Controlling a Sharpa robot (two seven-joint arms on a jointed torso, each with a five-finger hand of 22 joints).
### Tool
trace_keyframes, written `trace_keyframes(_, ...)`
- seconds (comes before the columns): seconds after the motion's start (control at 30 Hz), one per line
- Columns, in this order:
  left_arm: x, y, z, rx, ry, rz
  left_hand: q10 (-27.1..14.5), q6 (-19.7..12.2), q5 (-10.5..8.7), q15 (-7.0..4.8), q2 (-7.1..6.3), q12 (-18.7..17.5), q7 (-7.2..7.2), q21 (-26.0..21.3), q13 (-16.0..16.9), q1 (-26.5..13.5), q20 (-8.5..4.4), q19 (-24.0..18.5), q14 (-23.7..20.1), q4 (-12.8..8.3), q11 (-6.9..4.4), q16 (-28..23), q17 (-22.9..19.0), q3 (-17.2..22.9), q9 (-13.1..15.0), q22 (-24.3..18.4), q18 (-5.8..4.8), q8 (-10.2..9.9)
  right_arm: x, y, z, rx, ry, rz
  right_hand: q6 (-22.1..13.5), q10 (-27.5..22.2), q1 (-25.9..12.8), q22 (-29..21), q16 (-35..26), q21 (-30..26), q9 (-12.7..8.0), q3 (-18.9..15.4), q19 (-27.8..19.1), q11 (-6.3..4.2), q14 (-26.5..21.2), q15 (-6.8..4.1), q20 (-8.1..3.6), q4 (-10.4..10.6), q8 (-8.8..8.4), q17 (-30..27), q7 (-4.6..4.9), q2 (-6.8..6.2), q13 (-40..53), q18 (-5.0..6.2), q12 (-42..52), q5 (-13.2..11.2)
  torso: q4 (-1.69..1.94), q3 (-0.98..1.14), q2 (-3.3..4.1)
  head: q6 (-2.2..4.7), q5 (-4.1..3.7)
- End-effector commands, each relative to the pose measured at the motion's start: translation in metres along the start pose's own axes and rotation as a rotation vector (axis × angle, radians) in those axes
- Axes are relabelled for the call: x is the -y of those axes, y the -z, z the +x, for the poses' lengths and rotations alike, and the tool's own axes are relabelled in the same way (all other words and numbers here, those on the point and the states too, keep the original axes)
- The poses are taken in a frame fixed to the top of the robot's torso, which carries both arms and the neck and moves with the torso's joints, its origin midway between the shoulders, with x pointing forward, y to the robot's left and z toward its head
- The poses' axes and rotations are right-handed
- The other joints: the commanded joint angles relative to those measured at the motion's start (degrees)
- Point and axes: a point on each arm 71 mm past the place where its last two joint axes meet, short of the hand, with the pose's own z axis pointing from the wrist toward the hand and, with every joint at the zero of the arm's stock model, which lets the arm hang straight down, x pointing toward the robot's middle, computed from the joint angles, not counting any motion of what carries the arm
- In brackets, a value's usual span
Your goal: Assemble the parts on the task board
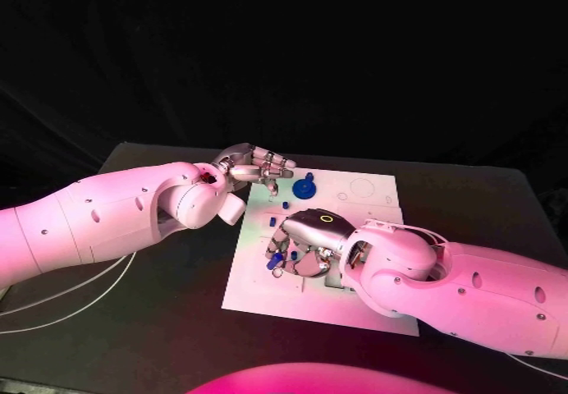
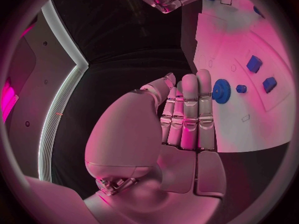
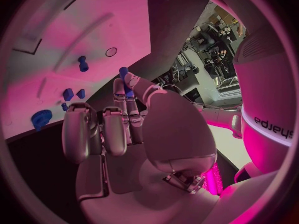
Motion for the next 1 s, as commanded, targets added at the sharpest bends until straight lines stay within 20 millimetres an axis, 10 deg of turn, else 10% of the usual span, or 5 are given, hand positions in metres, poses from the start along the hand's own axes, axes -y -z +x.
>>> trace_keyframes(0.03, 0.001, -0.001, 0.003, -0.022, 0.009, 0.006, -0.4, -0.4, 0.19, 0.0, 0.56, 0.3, 0.07, -0.3, 0.1, -0.2, 0.43, 0.1, -0.3, -0.1, 0.13, -0.3, -0.1, -0.3, -0.1, -0.1, 0.84, -0.2, -0.001, -0.004, 0.007, -0.022, 0.022, -0.022, 0.2, 0.0, -0.4, 4.6, 0.1, 0.0, 1.3, 0.1, 0.9, 0.21, 3.2, -0.09, -0.12, -0.2, 0.36, 1.3, 0.65, -0.03, -0.1, -0.22, -0.2, 0.3, -0.03, 0.01, -0.01, -0.16, 0.15)
trace_keyframes(1.0, 0.001, 0.001, 0.001, -0.019, 0.009, 0.001, -0.5, -0.4, 0.19, 0.01, 0.61, 0.3, 0.08, -0.3, 0.1, -0.2, 0.43, 0.1, -0.3, -0.2, 0.13, -0.2, -0.1, -0.4, -0.1, -0.1, 0.85, -0.2, 0.016, -0.004, 0.021, -0.109, 0.111, 0.065, 0.3, 0.2, -1.0, 4.7, 0.2, 0.1, 1.4, -0.5, 0.9, 0.27, 3.3, 0.0, -0.03, -0.1, 0.35, 1.4, 0.65, -0.33, 0.0, -0.24, -0.3, 1.6, -0.08, 0.04, -0.01, -0.65, 0.34)
